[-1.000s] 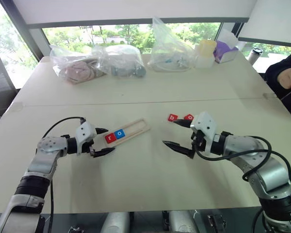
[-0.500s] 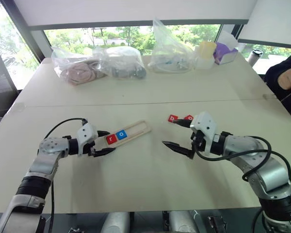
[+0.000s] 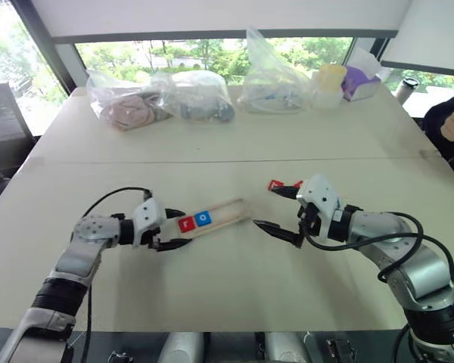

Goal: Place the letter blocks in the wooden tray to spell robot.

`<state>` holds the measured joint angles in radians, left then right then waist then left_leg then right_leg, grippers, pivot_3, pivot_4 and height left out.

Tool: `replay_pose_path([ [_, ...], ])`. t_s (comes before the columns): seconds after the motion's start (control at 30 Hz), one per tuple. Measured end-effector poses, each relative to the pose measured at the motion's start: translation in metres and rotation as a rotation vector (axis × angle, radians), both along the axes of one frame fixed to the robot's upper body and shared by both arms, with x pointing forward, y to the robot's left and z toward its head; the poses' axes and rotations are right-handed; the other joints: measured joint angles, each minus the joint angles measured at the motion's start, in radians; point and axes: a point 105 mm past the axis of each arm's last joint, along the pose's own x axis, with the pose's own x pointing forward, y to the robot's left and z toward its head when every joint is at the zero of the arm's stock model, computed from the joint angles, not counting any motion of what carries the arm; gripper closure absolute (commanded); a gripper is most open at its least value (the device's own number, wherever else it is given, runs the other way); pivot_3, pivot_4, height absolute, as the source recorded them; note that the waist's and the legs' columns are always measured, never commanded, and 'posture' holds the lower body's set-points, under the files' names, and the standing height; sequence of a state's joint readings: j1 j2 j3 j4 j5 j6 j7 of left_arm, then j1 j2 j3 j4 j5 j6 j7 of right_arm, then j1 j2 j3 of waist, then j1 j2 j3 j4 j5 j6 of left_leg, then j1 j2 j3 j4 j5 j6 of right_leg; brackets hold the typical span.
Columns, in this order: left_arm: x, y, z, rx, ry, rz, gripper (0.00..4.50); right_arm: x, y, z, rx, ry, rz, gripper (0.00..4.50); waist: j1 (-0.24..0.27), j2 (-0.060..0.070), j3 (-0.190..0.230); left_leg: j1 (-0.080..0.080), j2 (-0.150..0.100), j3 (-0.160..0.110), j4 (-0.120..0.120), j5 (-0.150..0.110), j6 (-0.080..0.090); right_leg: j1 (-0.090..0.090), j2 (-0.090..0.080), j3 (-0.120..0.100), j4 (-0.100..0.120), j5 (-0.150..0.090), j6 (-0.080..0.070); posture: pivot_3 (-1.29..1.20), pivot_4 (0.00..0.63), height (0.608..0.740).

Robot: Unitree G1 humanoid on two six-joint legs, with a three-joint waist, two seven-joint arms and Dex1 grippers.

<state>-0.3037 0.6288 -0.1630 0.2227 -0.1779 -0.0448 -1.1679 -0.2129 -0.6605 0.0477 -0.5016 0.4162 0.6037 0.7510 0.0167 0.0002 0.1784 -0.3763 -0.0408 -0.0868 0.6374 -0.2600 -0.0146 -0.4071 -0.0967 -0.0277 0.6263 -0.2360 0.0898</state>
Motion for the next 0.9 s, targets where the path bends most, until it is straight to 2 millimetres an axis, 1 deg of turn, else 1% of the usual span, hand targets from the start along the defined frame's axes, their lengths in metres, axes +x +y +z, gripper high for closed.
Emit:
replay_pose_path([
  [0.1,0.0,-0.011,0.001,0.011,-0.001,-0.054,1.36,0.0,0.0,0.0,-0.001,-0.001,-0.001,0.0,0.002,0.0,0.0,0.0,0.0,0.0,0.0,0.0,0.0,0.002,0.0,0.0,-0.002,-0.001,-0.002,0.0,0.15,0.74],
  [0.23,0.0,-0.042,0.0,0.012,-0.005,-0.166,1.36,0.0,-0.001,0.001,-0.002,-0.004,-0.006,0.0,0.014,0.0,0.0,-0.001,-0.001,0.0,0.0,0.0,0.0,0.003,0.0,0.0,-0.008,0.001,0.001,0.0,0.15,0.74],
  [0.3,-0.002,-0.051,0.0,0.023,-0.011,-0.22,1.36,0.0,-0.002,0.002,-0.004,-0.006,-0.015,0.0,0.021,0.0,0.0,-0.002,-0.001,0.001,0.0,0.0,0.0,0.003,0.0,0.0,-0.01,0.001,0.002,0.0,0.15,0.74],
  [0.77,-0.004,-0.07,0.001,0.048,-0.041,-0.355,1.36,-0.001,-0.01,0.005,-0.012,-0.018,-0.06,0.0,0.023,0.0,0.0,-0.005,-0.002,0.001,0.001,0.0,0.0,0.003,0.0,-0.001,-0.012,0.002,0.003,0.0,0.15,0.74],
  [0.9,-0.003,-0.073,0.001,0.051,-0.046,-0.372,1.36,-0.002,-0.01,0.004,-0.012,-0.016,-0.065,0.0,0.024,0.0,0.0,-0.005,-0.002,0.001,0.001,0.0,0.0,0.003,0.0,-0.001,-0.012,0.003,0.004,0.0,0.15,0.74],
])
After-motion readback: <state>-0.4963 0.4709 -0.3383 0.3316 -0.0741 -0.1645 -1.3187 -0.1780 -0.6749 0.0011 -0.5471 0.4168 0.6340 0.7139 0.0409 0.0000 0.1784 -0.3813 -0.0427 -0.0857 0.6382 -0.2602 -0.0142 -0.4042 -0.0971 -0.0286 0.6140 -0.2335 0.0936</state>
